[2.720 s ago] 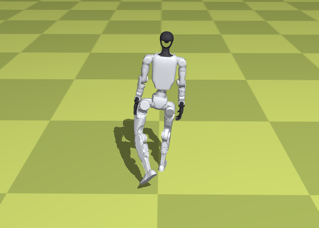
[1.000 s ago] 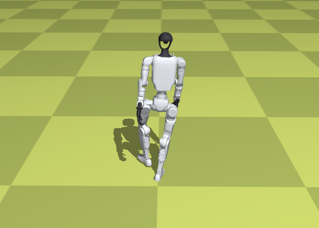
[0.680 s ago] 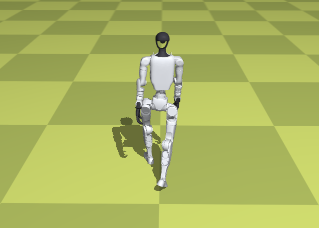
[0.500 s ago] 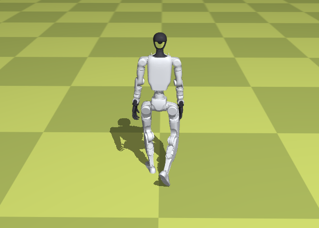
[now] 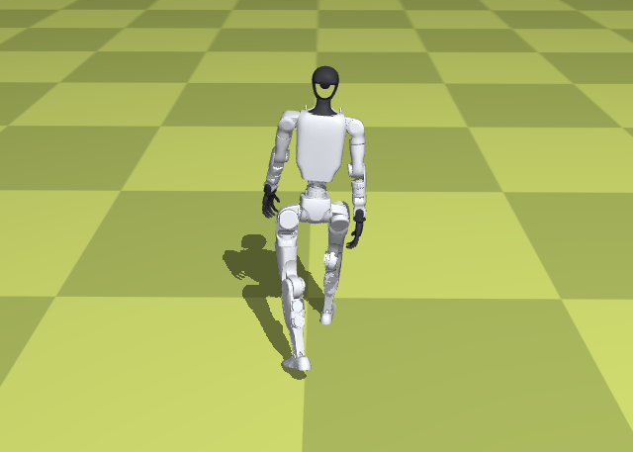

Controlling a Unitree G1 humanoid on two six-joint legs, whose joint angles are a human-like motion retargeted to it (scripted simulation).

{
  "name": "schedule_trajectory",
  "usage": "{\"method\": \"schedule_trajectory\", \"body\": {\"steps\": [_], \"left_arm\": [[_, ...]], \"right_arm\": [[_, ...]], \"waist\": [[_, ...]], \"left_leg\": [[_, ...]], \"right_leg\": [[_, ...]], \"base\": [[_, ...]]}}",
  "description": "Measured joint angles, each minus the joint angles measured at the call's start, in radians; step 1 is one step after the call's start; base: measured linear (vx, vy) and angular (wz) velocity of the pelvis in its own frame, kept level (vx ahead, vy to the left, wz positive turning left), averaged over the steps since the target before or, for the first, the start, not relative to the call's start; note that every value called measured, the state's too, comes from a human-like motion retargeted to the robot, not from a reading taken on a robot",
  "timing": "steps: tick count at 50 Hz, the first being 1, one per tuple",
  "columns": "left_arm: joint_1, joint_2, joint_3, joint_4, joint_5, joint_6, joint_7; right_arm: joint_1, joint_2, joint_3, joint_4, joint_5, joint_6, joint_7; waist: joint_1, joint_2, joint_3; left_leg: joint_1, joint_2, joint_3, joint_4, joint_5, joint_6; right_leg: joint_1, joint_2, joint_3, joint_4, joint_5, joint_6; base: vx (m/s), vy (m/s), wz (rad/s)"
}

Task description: Walk

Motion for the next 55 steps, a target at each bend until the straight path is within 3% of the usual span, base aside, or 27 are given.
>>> {"method": "schedule_trajectory", "body": {"steps": [5, 8, 10, 15, 21, 26, 30, 33, 35, 38, 43, 46, 49, 55], "left_arm": [[0.146, -0.028, 0.044, 0.058, 0.031, 0.013, 0.019], [0.208, -0.035, 0.080, 0.102, 0.046, 0.035, 0.035], [0.245, -0.035, 0.103, 0.136, 0.052, 0.049, 0.043], [0.321, -0.043, 0.167, 0.215, 0.061, 0.097, 0.060], [0.396, -0.057, 0.176, 0.251, 0.077, 0.111, 0.055], [0.426, -0.086, 0.174, 0.226, 0.106, 0.075, 0.053], [0.407, -0.091, 0.168, 0.208, 0.123, 0.070, 0.030], [0.383, -0.086, 0.154, 0.206, 0.126, 0.082, 0.014], [0.371, -0.079, 0.145, 0.210, 0.120, 0.088, 0.015], [0.352, -0.071, 0.132, 0.218, 0.094, 0.091, 0.041], [0.310, -0.063, 0.059, 0.195, 0.046, 0.068, 0.087], [0.252, -0.047, 0.040, 0.171, 0.028, 0.059, 0.086], [0.184, -0.033, 0.026, 0.150, 0.007, 0.064, 0.091], [0.046, -0.004, -0.001, 0.108, -0.033, 0.043, 0.067]], "right_arm": [[-0.032, 0.015, 0.027, 0.012, 0.033, -0.035, -0.056], [-0.089, 0.015, 0.046, 0.012, 0.032, -0.041, -0.080], [-0.139, 0.018, 0.066, 0.017, 0.041, -0.031, -0.094], [-0.268, 0.035, 0.095, 0.016, 0.034, 0.001, -0.120], [-0.399, 0.047, 0.146, -0.010, 0.025, 0.007, -0.151], [-0.464, 0.066, 0.173, -0.015, 0.009, 0.003, -0.165], [-0.471, 0.074, 0.169, -0.008, 0.020, -0.007, -0.156], [-0.434, 0.061, 0.160, -0.012, 0.016, -0.001, -0.132], [-0.398, 0.043, 0.149, -0.012, -0.016, 0.016, -0.099], [-0.338, 0.022, 0.120, 0.002, -0.094, 0.064, -0.059], [-0.216, -0.015, 0.056, 0.000, -0.084, 0.100, -0.069], [-0.169, -0.023, 0.020, -0.018, -0.058, 0.095, -0.065], [-0.129, -0.028, -0.008, -0.030, -0.026, 0.090, -0.041], [-0.055, -0.036, -0.038, -0.044, -0.021, 0.097, -0.013]], "waist": [[0.048, -0.113, -0.001], [0.080, -0.187, 0.029], [0.096, -0.208, 0.047], [0.141, -0.144, 0.063], [0.217, -0.076, 0.083], [0.270, -0.072, 0.093], [0.303, -0.073, 0.085], [0.345, -0.077, 0.070], [0.384, -0.073, 0.056], [0.372, -0.060, 0.024], [0.335, 0.035, -0.009], [0.290, 0.092, 0.012], [0.240, 0.094, 0.027], [0.140, 0.038, 0.038]], "left_leg": [[0.029, 0.018, 0.250, 0.263, 0.291, 0.104], [0.004, 0.054, 0.378, 0.440, 0.218, 0.143], [-0.048, 0.085, 0.420, 0.507, 0.161, 0.115], [-0.359, 0.129, 0.306, 0.544, 0.030, 0.046], [-0.583, 0.101, 0.219, 0.219, -0.027, 0.039], [-0.686, 0.074, 0.214, 0.039, -0.037, 0.037], [-0.720, 0.050, 0.174, 0.025, -0.041, 0.043], [-0.699, 0.046, 0.171, 0.068, 0.007, 0.075], [-0.675, 0.054, 0.160, 0.081, 0.057, 0.066], [-0.658, 0.052, 0.077, 0.133, 0.038, 0.097], [-0.506, 0.113, 0.085, 0.108, -0.052, 0.131], [-0.419, 0.150, 0.082, 0.093, -0.095, 0.120], [-0.343, 0.123, 0.101, 0.034, -0.107, 0.117], [-0.229, 0.017, 0.089, -0.059, -0.136, 0.106]], "right_leg": [[0.185, -0.084, -0.036, -0.039, -0.087, -0.001], [0.280, -0.127, 0.005, -0.059, -0.129, 0.021], [0.345, -0.138, -0.035, -0.086, -0.145, 0.025], [0.469, -0.020, -0.097, -0.204, -0.150, 0.023], [0.578, 0.097, -0.094, -0.282, -0.180, 0.030], [0.665, 0.103, -0.088, -0.308, -0.206, 0.075], [0.713, 0.096, -0.080, -0.301, -0.193, 0.144], [0.747, 0.082, -0.051, -0.283, -0.135, 0.210], [0.775, 0.070, -0.028, -0.264, -0.063, 0.260], [0.793, 0.047, -0.035, -0.197, 0.130, 0.322], [0.722, 0.081, -0.042, 0.101, 0.432, 0.325], [0.603, 0.044, -0.116, 0.341, 0.311, 0.255], [0.451, 0.005, -0.142, 0.439, 0.179, 0.239], [0.186, -0.004, -0.139, 0.222, 0.007, 0.163]], "base": [[0.84, -0.30, -0.15], [0.72, -0.27, -0.08], [0.64, -0.21, 0.00], [0.51, -0.13, -0.06], [0.48, -0.06, -0.37], [0.64, 0.02, -0.45], [0.65, 0.05, -0.12], [0.79, 0.10, -0.35], [1.01, 0.18, -0.71], [1.01, 0.20, -0.25], [0.88, 0.17, 0.00], [0.69, 0.11, -0.12], [0.57, 0.01, 0.21], [0.54, -0.04, 0.51]]}}
